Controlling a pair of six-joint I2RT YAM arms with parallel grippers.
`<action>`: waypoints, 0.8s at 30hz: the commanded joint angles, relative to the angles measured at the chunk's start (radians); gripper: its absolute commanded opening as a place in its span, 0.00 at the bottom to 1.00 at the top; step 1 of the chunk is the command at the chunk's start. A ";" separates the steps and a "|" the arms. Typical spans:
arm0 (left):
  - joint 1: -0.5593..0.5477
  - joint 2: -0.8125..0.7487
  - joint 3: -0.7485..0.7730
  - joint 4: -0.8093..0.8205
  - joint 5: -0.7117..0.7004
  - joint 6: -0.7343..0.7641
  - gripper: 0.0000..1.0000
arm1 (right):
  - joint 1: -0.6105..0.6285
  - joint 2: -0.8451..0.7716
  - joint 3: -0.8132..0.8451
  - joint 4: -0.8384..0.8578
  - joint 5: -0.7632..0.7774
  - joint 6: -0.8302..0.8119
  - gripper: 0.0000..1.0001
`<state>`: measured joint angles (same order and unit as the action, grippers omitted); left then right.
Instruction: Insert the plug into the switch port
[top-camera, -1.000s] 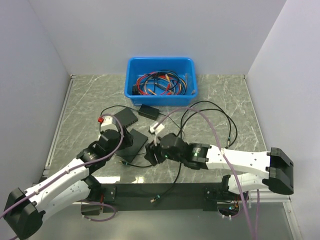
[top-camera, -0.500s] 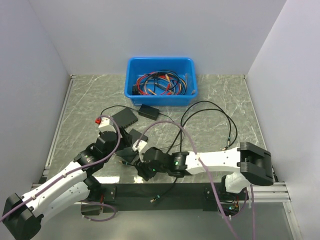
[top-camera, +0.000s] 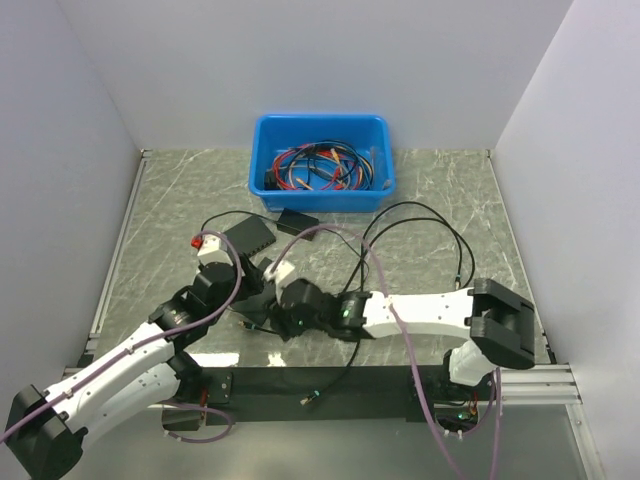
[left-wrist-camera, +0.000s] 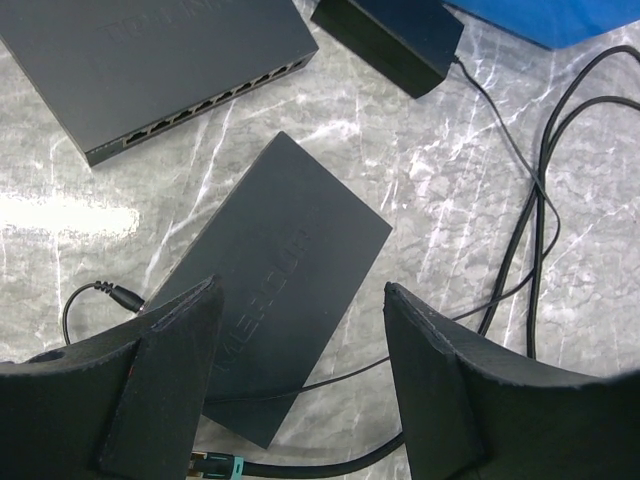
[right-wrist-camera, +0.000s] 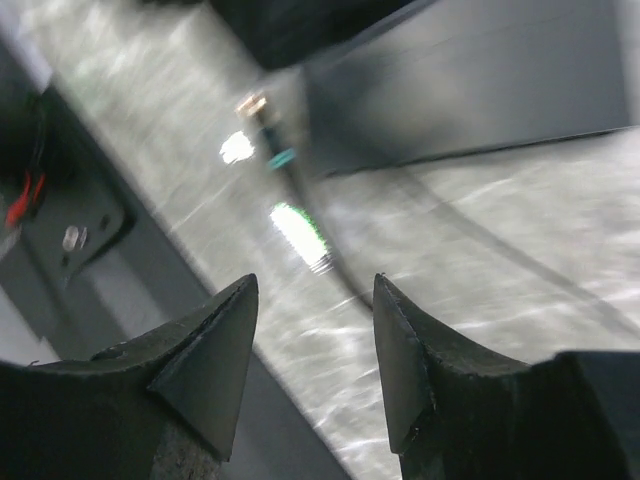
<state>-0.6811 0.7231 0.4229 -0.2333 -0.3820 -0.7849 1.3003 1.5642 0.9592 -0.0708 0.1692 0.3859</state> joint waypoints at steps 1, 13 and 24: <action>0.003 0.016 0.004 0.003 0.000 -0.019 0.70 | -0.091 -0.087 -0.003 0.017 0.038 0.056 0.57; 0.002 0.048 -0.023 0.045 0.022 -0.016 0.70 | -0.317 0.005 -0.027 0.065 -0.118 0.142 0.56; 0.002 0.006 -0.036 0.048 0.020 -0.019 0.70 | -0.305 0.197 -0.088 0.259 -0.353 0.248 0.52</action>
<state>-0.6811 0.7418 0.3965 -0.2245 -0.3649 -0.7990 0.9821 1.7561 0.8944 0.0891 -0.1009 0.5880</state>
